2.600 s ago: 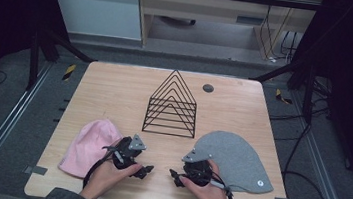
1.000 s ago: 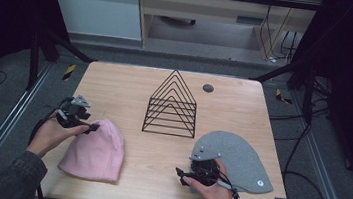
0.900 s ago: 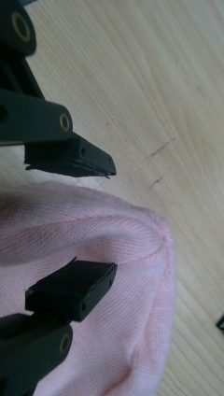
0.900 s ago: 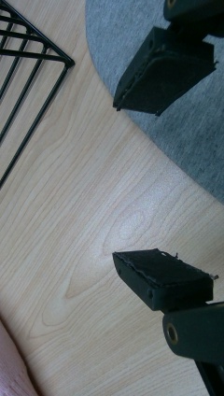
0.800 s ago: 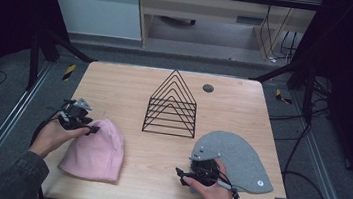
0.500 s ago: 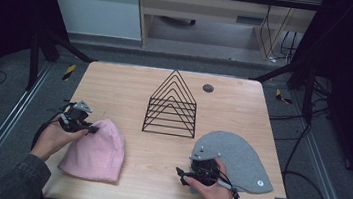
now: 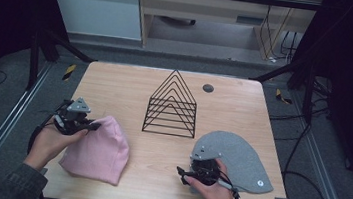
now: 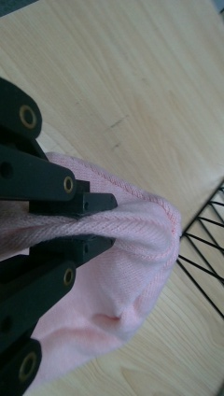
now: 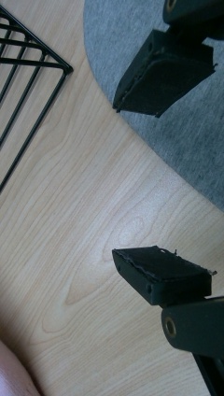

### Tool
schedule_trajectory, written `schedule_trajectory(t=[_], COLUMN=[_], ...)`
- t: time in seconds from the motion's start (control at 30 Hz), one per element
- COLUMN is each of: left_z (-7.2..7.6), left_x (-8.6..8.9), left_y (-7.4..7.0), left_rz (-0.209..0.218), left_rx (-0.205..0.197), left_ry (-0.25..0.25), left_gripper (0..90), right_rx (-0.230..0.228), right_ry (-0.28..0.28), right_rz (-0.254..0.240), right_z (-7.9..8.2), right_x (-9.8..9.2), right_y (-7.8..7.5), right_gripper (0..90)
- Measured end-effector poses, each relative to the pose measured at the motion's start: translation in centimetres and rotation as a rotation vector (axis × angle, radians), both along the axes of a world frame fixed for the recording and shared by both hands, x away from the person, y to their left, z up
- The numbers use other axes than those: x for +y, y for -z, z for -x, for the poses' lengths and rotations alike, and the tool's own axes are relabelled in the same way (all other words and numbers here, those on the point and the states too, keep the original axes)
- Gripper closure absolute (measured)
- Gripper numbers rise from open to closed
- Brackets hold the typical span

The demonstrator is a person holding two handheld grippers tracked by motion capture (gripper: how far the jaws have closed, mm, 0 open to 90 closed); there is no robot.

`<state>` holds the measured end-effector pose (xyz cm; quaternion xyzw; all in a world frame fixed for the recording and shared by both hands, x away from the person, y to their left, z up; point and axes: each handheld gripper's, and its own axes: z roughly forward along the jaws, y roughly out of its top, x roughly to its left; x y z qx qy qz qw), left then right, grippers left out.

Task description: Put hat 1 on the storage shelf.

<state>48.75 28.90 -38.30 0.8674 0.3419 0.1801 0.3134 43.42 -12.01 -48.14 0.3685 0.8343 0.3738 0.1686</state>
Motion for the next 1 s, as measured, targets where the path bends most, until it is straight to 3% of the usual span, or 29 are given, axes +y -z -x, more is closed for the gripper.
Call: schedule_trajectory(t=[0.03, 0.37, 0.43, 0.57, 0.73, 0.77, 1.0], left_z=[0.7, 2.5, 2.5, 2.5, 2.2, 2.1, 2.0], left_x=[-0.4, -1.4, -1.5, -2.0, -2.6, -3.0, -4.7], left_y=[-1.0, -4.7, -5.4, -6.4, -7.4, -8.1, -10.0], left_rz=[0.009, 0.032, 0.050, 0.041, 0.051, 0.060, 0.076], left_rx=[-0.031, -0.137, -0.148, -0.159, -0.169, -0.178, -0.195], left_ry=[0.009, 0.017, 0.024, 0.035, 0.040, 0.048, 0.075], left_gripper=[82.3, 83.3, 83.3, 83.3, 83.2, 83.2, 83.2], right_rx=[-0.006, -0.042, -0.052, -0.069, -0.091, -0.102, -0.143], right_ry=[0.003, 0.013, 0.017, 0.015, -0.010, -0.032, -0.106], right_rz=[0.002, -0.009, -0.016, -0.026, -0.032, -0.045, -0.079], right_z=[0.0, 0.1, 0.1, 0.3, 0.3, 0.2, 0.0], right_x=[0.0, -0.1, -0.1, 0.3, 1.2, 2.0, 5.7], right_y=[0.0, -0.4, -0.6, -1.2, -2.7, -3.6, -6.6], right_gripper=[22.9, 25.8, 26.8, 31.2, 36.6, 39.3, 45.5])
